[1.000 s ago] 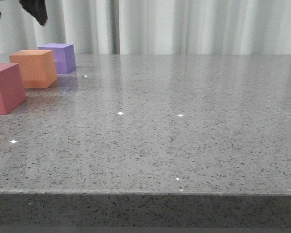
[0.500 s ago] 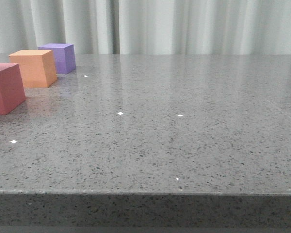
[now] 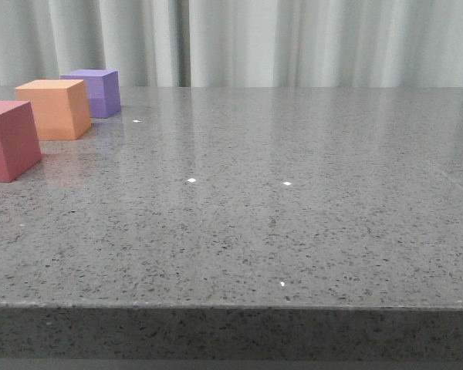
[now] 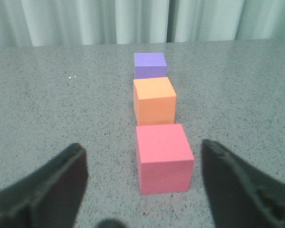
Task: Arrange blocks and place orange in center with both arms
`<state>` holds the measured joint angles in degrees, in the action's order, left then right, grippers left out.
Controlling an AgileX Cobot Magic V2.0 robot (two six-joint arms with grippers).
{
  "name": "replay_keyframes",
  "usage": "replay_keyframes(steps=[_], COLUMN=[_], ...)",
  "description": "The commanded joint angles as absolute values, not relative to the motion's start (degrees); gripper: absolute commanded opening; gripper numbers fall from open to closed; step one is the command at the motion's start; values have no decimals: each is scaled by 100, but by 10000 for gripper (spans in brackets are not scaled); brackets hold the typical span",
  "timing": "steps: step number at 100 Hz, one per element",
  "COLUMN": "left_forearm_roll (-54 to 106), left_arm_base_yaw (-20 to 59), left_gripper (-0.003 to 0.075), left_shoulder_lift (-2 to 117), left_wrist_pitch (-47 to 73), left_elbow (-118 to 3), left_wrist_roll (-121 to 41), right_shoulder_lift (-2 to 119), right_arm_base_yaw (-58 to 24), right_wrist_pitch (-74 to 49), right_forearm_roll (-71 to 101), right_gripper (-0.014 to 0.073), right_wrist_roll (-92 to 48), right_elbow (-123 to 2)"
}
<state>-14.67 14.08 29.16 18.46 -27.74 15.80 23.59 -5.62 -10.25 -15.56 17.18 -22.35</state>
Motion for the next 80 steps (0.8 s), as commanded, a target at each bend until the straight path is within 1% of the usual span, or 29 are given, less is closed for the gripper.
replay_keyframes(steps=[1,5,10,12,17,21,80], left_forearm_roll=[-1439,-1439,-1439,-1439,-1439,-1439,-1439], left_arm_base_yaw=[1387,1387,1387,1387,1387,1387,1387], left_gripper=[321,265,167,142,41,-18,-20], left_shoulder_lift=[2635,2519,2417,2381,2332,2318,2318], left_wrist_pitch=[1379,1379,1379,1379,1369,1359,1335], left_elbow=[-2730,-2677,-2629,-2615,-2594,-2594,-2594], left_wrist_roll=[1602,1602,1602,1602,1602,1602,1602], right_shoulder_lift=[2367,2367,2367,2367,2367,2367,2367], right_arm_base_yaw=[-517,-517,-517,-517,-517,-517,-517], right_wrist_pitch=[-602,-602,-602,-602,-602,-602,-602], right_forearm_roll=[-1648,-1648,-1648,-1648,-1648,-1648,-1648], right_gripper=[-69,-69,-69,-69,-69,-69,-69], right_wrist_roll=[1681,1681,1681,1681,1681,1681,1681], right_elbow=[-2373,-2373,-2373,-2373,-2373,-2373,-2373])
